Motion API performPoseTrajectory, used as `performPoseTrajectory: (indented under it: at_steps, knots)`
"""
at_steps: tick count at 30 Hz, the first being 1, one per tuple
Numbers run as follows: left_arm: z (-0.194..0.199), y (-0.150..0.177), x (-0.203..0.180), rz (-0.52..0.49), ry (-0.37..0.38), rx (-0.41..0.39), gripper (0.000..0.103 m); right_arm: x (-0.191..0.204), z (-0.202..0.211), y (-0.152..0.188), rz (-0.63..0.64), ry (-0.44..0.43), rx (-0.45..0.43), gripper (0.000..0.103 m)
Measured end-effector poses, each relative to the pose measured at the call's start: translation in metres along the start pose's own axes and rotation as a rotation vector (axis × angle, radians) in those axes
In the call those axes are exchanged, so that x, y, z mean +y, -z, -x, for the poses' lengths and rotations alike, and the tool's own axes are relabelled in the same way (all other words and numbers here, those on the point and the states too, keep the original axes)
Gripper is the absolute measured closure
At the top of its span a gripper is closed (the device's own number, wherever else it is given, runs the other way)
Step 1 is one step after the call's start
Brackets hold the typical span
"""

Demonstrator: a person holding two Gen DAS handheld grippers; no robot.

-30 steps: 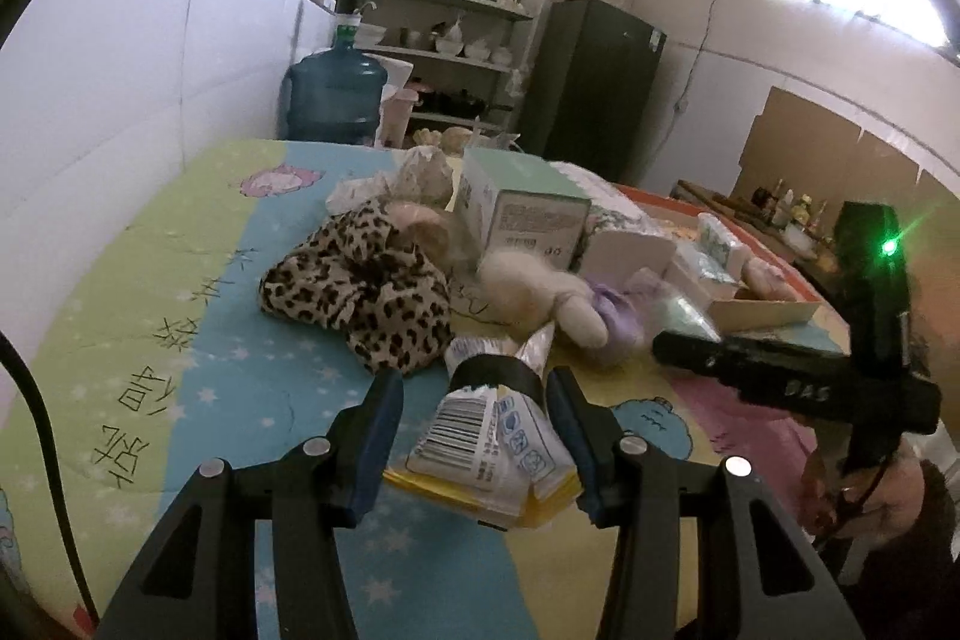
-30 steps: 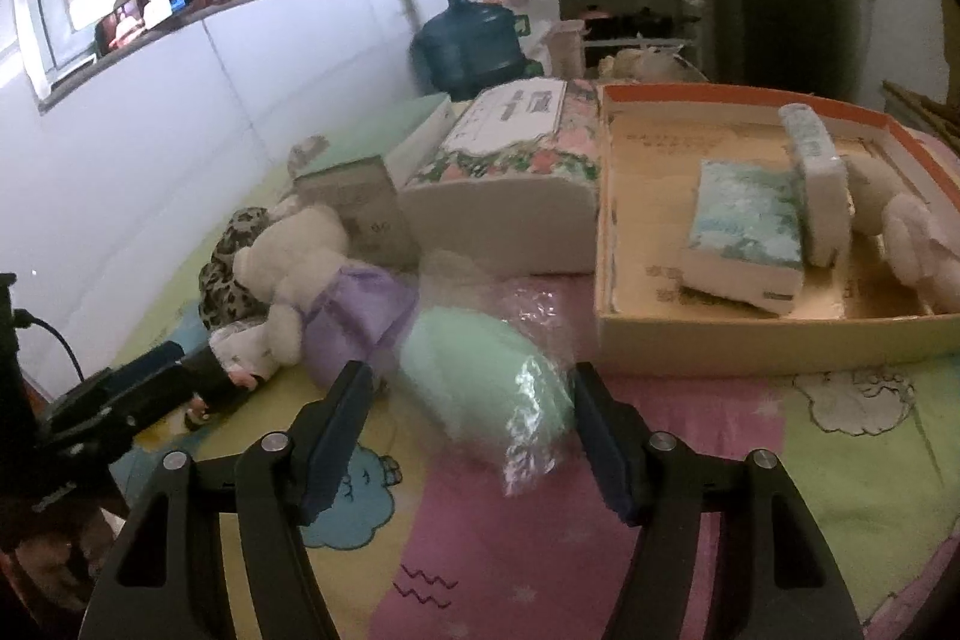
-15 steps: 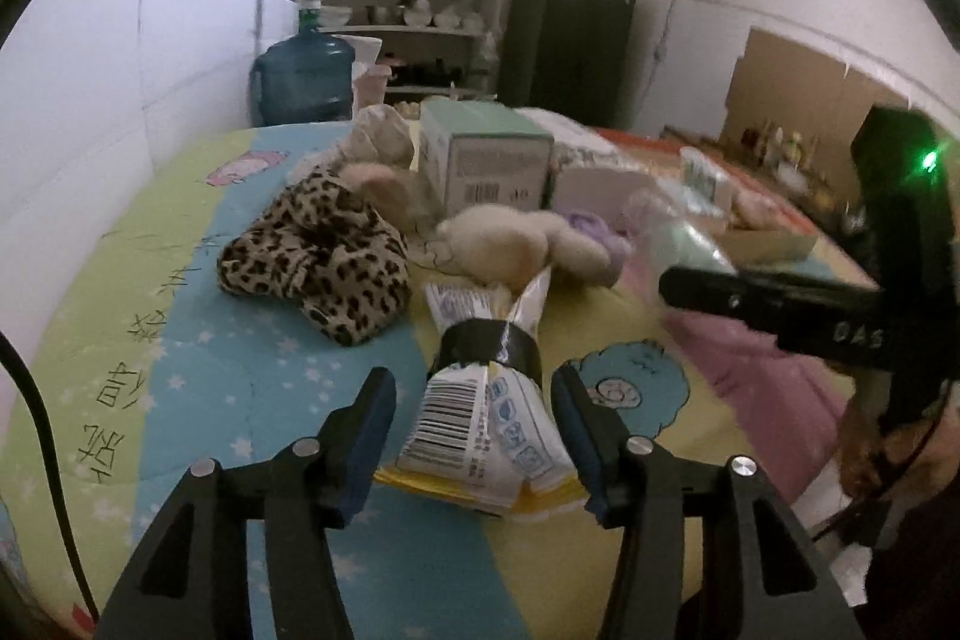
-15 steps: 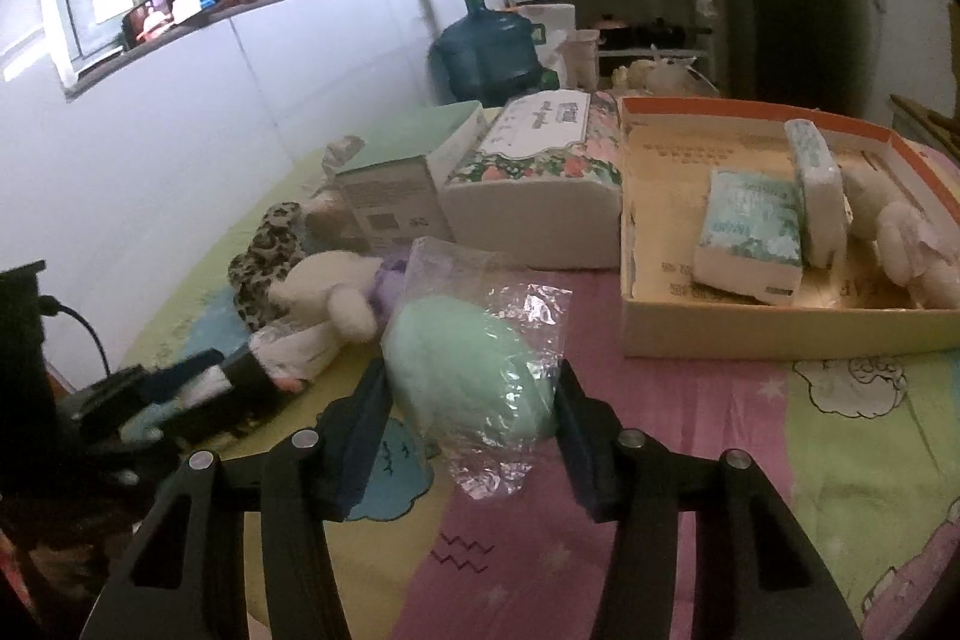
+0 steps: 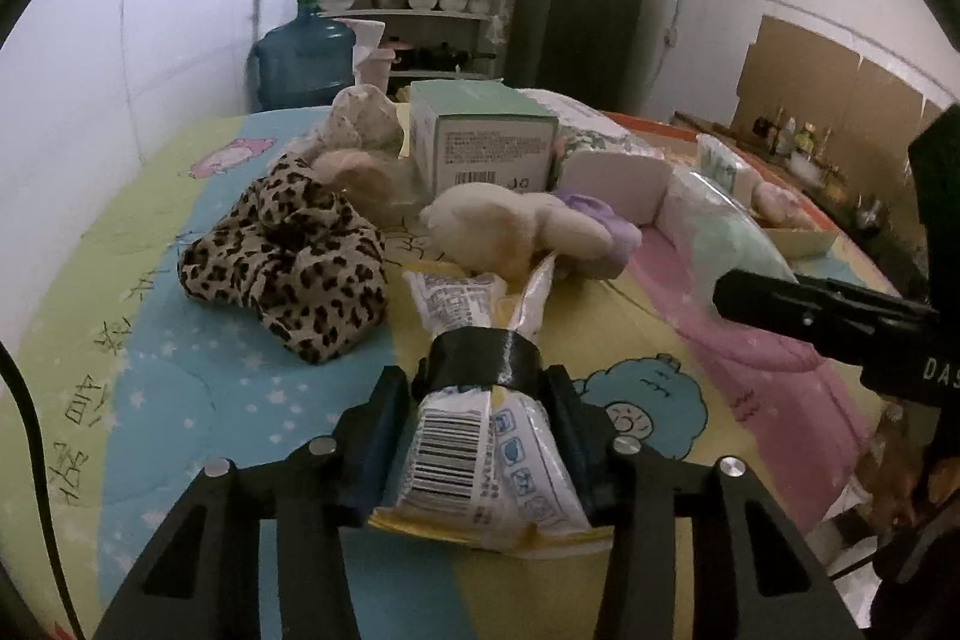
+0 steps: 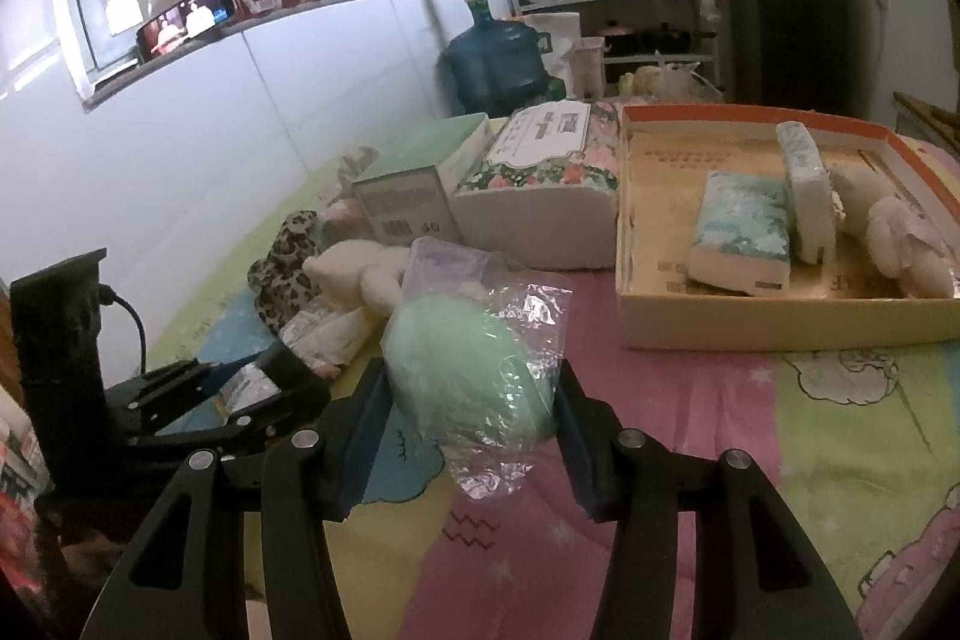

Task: Organize soft objects
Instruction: 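Carry the snack bag and green ball with both tools over the tray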

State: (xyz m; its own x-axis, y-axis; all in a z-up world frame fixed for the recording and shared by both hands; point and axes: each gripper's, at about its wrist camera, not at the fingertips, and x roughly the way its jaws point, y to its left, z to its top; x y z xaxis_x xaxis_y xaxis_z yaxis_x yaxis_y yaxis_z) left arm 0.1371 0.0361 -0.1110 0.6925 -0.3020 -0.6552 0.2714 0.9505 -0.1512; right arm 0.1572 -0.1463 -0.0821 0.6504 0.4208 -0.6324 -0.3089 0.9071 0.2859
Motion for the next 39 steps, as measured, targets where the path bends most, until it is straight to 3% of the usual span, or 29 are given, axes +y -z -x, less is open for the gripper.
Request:
performPoseTrajectory:
  at_steps: [8,22,39]
  knots:
    - [0.023,0.003,0.004,0.051,-0.013,-0.042,0.062,0.000,0.016,-0.001,0.003,-0.016,-0.040,0.049]
    - [0.073,-0.015,-0.019,-0.003,-0.029,-0.167,0.062,0.000,0.044,-0.003,-0.002,-0.033,-0.108,0.049]
    - [0.081,-0.063,-0.080,-0.066,0.073,-0.271,0.062,-0.033,0.103,-0.014,-0.037,0.035,-0.234,0.049]
